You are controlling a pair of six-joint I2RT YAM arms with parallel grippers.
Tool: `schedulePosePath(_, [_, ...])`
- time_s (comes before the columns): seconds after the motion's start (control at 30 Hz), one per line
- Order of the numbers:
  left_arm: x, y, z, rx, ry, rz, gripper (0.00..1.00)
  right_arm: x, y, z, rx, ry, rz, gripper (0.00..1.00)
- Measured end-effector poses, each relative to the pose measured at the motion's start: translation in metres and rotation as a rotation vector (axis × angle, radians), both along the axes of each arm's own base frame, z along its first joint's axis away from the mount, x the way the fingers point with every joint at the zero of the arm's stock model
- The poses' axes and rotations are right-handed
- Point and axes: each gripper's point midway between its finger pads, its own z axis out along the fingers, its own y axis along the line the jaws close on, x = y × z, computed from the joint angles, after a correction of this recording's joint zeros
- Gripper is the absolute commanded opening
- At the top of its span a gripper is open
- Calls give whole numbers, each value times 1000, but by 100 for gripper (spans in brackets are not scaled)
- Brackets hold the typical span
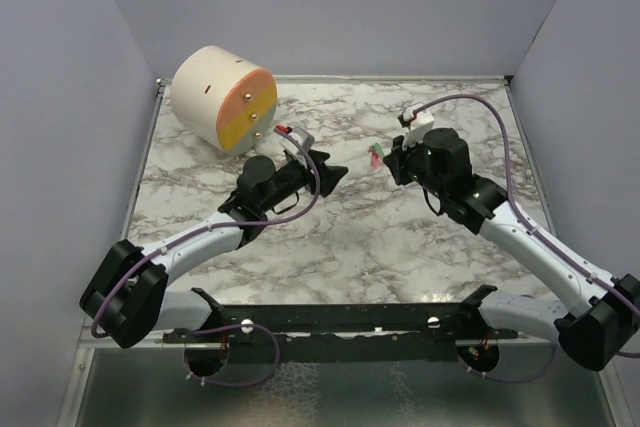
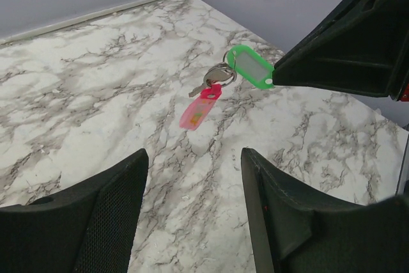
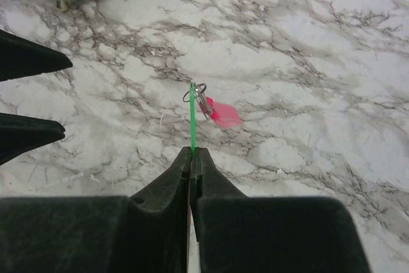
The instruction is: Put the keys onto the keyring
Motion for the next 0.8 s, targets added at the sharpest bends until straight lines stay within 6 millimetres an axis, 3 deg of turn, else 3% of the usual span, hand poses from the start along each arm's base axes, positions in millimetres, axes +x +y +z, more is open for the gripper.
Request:
schedulePosePath(0.5, [2, 7, 0, -1, -3, 40, 61, -2, -9, -30, -127, 154, -32, 1])
schedulePosePath(0.8, [3, 11, -5, 10, -2, 55, 61, -1, -6, -33, -142, 172, -19, 1])
